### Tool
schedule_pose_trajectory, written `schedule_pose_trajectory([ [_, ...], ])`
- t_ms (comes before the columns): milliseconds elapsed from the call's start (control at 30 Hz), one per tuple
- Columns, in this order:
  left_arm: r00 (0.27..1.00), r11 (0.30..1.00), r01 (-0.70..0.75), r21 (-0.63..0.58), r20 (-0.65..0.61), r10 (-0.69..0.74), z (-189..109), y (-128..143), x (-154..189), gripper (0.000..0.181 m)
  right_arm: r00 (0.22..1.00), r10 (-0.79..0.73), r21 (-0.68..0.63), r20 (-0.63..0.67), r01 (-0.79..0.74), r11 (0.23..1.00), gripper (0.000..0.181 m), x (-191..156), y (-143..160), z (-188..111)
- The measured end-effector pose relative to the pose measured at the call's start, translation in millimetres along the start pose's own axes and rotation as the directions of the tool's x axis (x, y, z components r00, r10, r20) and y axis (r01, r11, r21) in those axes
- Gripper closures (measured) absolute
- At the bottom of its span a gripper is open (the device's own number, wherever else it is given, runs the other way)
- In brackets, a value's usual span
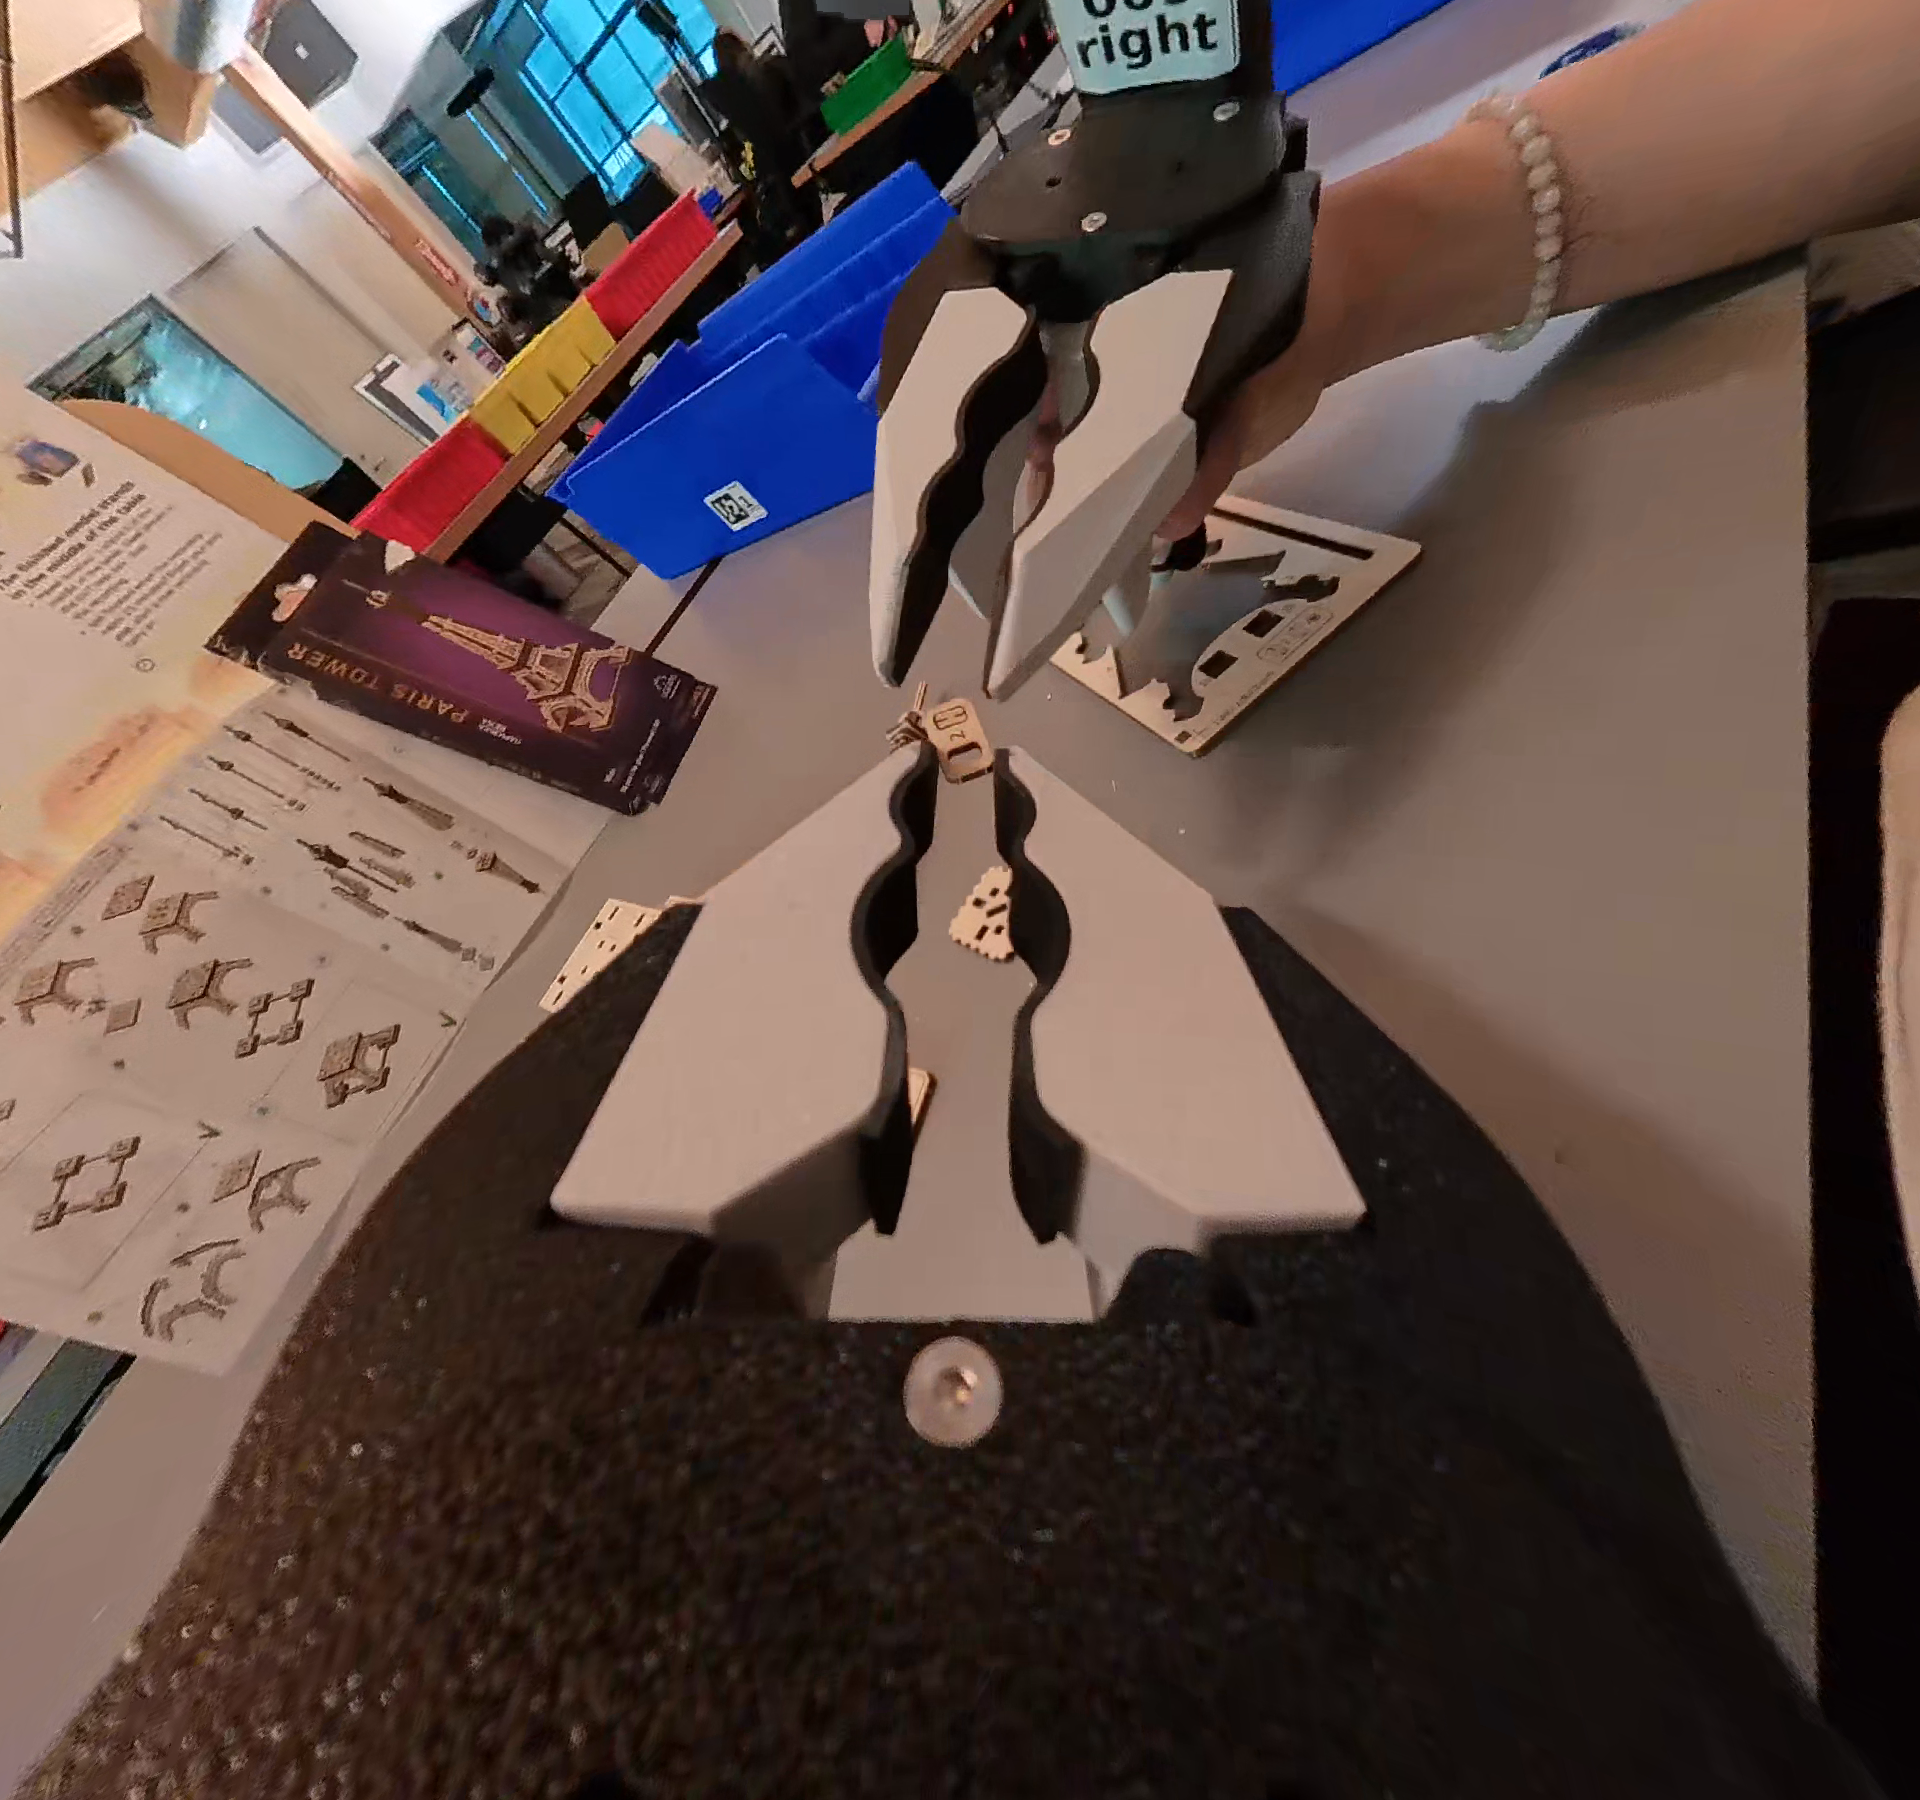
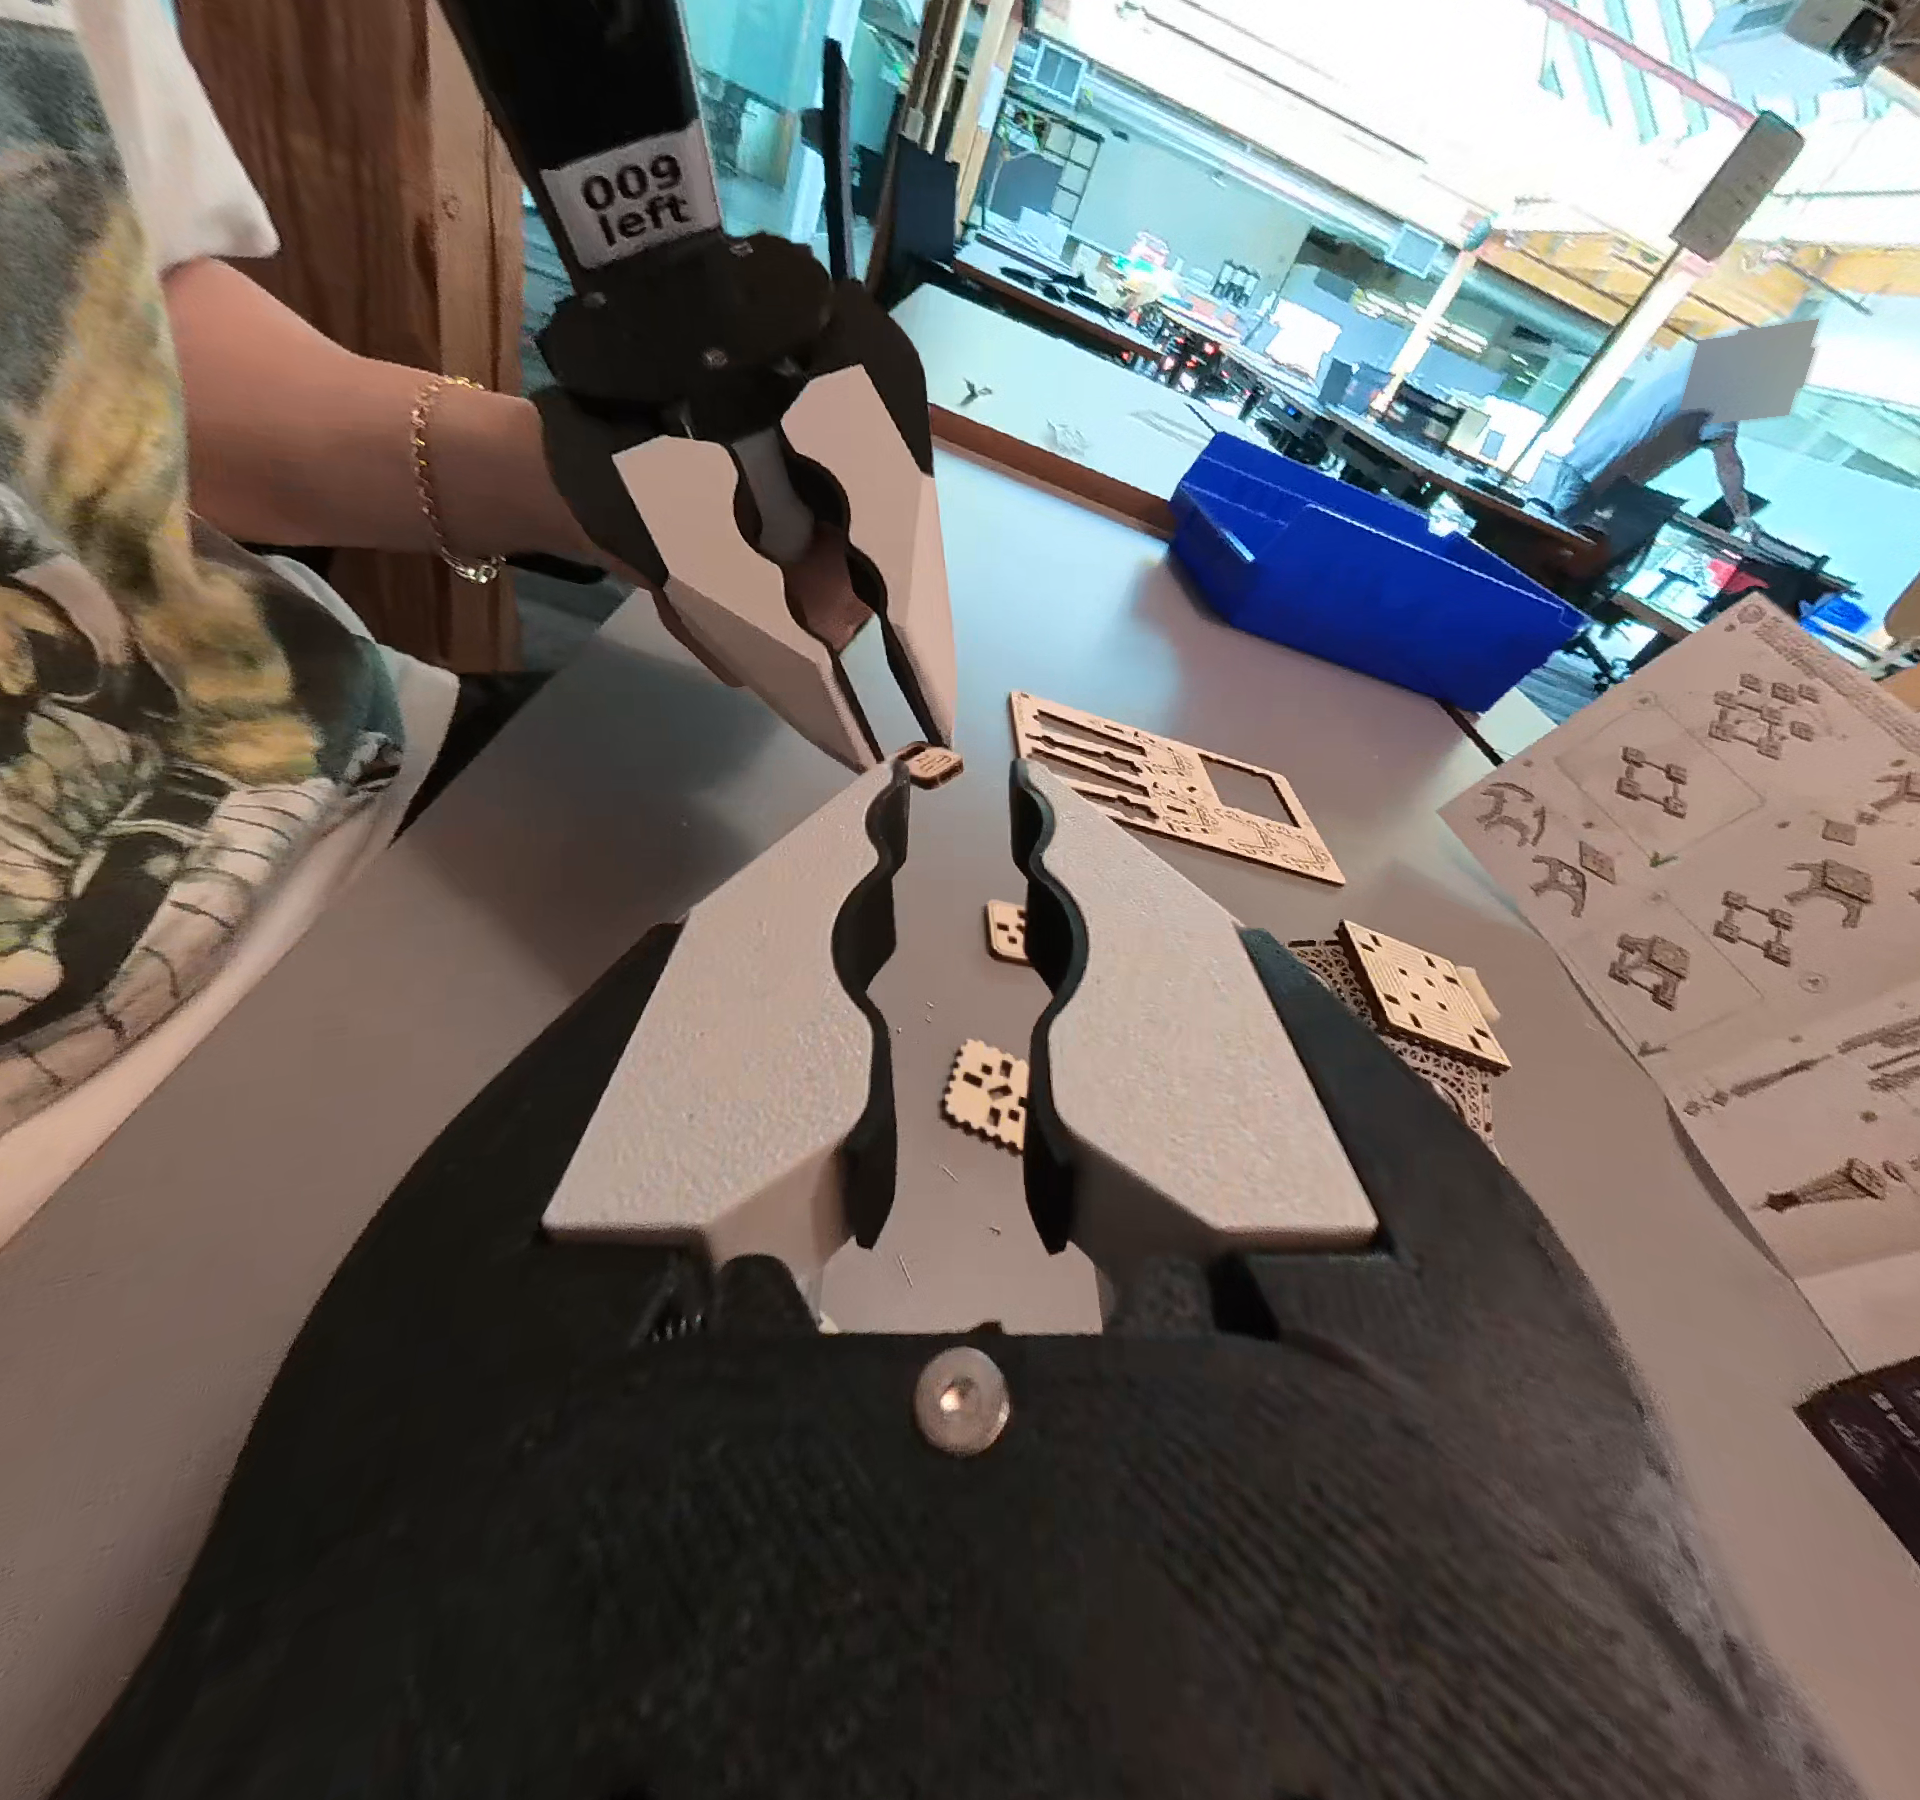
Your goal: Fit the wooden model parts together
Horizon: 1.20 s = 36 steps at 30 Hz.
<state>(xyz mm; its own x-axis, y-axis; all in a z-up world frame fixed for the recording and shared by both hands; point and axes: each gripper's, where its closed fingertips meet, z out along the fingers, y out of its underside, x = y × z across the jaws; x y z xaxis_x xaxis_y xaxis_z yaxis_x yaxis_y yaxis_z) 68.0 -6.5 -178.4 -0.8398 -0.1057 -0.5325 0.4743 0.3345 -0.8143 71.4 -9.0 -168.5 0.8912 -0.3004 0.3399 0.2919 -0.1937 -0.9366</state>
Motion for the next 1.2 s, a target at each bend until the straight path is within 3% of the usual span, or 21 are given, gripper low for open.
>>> schedule_pose_trajectory([
  [100,0.999,0.999,-0.033,0.002,0.025,0.033,-1,-2,-3,0.173,0.999,0.045,-0.005,0.006,-0.045,0.999,0.168,1,-1,-1],
  [233,0.963,0.970,-0.224,-0.096,0.128,0.236,1,1,-11,0.173,0.985,0.165,0.014,-0.044,-0.164,0.986,0.170,13,-3,0],
  [367,0.853,0.873,-0.412,-0.260,0.226,0.470,2,5,-22,0.173,0.960,0.275,0.021,-0.047,-0.275,0.961,0.162,17,0,3],
  [500,0.747,0.779,-0.539,-0.322,0.245,0.618,7,0,-19,0.173,0.943,0.321,0.025,-0.091,-0.320,0.947,0.162,25,3,3],
  [733,0.709,0.747,-0.569,-0.345,0.253,0.658,9,-1,-19,0.173,0.946,0.311,0.012,-0.088,-0.311,0.950,0.164,23,4,3],
  [900,0.676,0.714,-0.602,-0.357,0.247,0.694,10,-1,-17,0.173,0.956,0.283,-0.007,-0.069,-0.285,0.959,0.180,18,6,5],
  [967,0.672,0.710,-0.613,-0.347,0.245,0.699,10,-2,-16,0.173,0.950,0.306,-0.005,-0.068,-0.307,0.952,0.174,18,7,4],
  [1033,0.663,0.708,-0.633,-0.312,0.253,0.704,8,-7,-13,0.173,0.931,0.363,0.001,-0.036,-0.363,0.932,0.154,17,7,3],
  [1200,0.662,0.706,-0.661,-0.255,0.244,0.708,7,-10,-10,0.173,0.924,0.379,0.038,0.052,-0.381,0.924,0.170,8,-3,1],
])
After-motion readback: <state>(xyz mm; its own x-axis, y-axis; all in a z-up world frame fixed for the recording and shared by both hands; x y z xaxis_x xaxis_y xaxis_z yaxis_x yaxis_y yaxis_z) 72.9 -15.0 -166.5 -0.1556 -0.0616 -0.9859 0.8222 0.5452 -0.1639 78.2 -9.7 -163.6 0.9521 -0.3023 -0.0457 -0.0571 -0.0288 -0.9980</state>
